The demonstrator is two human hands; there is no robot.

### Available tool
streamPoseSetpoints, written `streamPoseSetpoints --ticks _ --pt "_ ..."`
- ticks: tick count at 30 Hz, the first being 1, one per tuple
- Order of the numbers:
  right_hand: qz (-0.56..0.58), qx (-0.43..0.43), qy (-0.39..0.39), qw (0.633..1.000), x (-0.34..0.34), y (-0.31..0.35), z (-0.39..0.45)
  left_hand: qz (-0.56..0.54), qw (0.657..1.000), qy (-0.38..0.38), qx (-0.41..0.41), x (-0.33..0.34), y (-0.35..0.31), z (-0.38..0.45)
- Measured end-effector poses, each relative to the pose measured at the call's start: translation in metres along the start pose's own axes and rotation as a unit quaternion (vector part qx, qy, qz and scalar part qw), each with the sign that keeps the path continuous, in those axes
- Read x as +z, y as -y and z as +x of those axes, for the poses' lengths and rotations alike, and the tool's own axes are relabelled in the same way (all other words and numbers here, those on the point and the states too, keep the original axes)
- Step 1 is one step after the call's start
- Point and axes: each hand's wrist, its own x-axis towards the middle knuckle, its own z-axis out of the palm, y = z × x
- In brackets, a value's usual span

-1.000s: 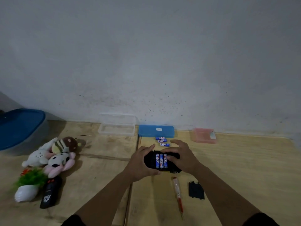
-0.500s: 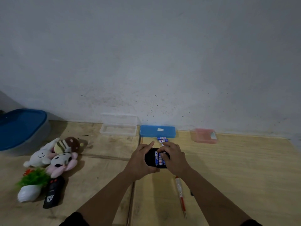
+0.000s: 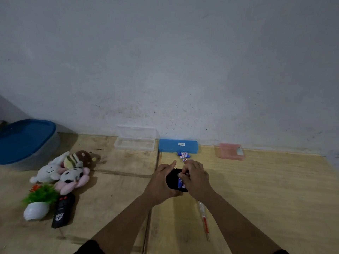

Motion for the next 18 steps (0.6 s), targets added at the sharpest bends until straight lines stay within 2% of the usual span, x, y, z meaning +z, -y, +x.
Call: streamPoseSetpoints --ticks 4,6,11,13,18 --pt "0.02 -0.043 -0.012 0.999 0.002 0.002 -0.008 -0.006 1.0 -0.022 -0.012 -0.002 -0.003 -0.001" --pt "0.07 -0.062 -0.031 0.995 0.0 0.005 -0.012 -0.011 0.999 -0.033 -0.016 -0.004 -0.006 0.0" --pt "0.175 -0.028 -0.075 0.981 -0.013 0.012 -0.009 -0.001 1.0 -0.008 -0.018 -0.006 -0.012 0.001" --pt "0.159 -0.013 -0.06 0.985 -0.017 0.011 -0.006 0.001 1.0 -0.008 -0.024 -0.005 -0.012 -0.001" --pt "0.029 -0.011 -0.039 0.999 -0.018 -0.004 -0.011 -0.006 0.999 -0.008 -0.034 -0.004 -0.01 -0.006"
